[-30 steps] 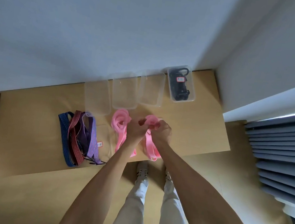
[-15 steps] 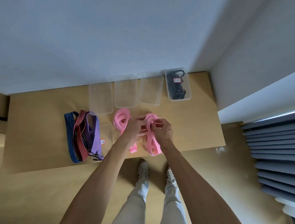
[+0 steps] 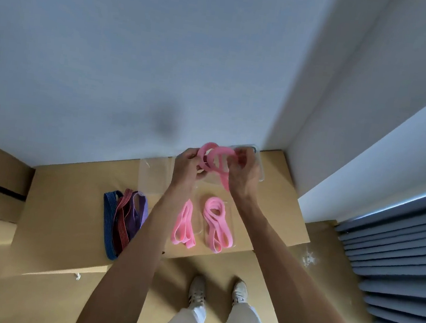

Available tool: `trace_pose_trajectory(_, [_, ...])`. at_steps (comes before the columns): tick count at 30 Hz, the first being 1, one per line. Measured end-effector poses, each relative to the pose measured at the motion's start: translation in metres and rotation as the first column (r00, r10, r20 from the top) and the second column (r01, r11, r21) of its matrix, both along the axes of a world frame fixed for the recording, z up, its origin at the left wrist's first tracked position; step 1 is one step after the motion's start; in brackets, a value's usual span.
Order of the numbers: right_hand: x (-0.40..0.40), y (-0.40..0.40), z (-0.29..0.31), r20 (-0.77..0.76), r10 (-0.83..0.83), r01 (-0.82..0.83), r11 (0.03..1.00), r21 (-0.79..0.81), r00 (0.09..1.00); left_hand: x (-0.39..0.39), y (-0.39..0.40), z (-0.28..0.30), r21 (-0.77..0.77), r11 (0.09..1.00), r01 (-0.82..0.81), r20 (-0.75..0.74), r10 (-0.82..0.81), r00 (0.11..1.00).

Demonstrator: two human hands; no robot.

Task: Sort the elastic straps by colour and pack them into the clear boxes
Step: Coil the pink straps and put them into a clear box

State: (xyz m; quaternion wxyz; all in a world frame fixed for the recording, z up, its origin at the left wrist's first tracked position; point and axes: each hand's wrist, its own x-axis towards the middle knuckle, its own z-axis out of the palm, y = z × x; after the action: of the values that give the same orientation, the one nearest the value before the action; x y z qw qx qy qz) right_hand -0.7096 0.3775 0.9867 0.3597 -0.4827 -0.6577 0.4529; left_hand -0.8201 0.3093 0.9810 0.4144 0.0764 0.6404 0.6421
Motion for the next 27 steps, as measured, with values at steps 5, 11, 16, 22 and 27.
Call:
trace_pose_trajectory(5, [-0.006, 0.014, 0.043, -0.047, 0.028, -0.028, 1.0, 0.003, 0.998, -0.017, 0.001, 0.042, 0.116, 0.985, 0.128, -0.05, -0.123, 0.991])
trace_pose_trajectory(11, [-0.024, 0.037, 0.087, -0.045, 0.158, -0.157, 0.987, 0.026, 0.986, -0.024, 0.001, 0.083, 0.125, 0.958, 0.26, -0.242, -0.224, 0.944])
trace_pose_trajectory(16, [-0.032, 0.049, 0.107, 0.017, 0.284, -0.285, 0.955, 0.087, 0.959, -0.009, 0.014, 0.103, 0.121, 0.993, 0.011, -0.375, 0.035, 0.926])
trace_pose_trajectory(22, [-0.017, 0.045, 0.107, -0.032, 0.344, -0.34, 0.937, 0.085, 0.939, 0.01, 0.029, 0.116, 0.085, 0.991, -0.101, -0.535, 0.131, 0.834])
trace_pose_trajectory(27, [-0.008, 0.049, 0.103, -0.064, 0.334, -0.335, 0.942, -0.011, 0.94, 0.024, 0.024, 0.111, 0.172, 0.968, -0.181, -0.476, 0.242, 0.845])
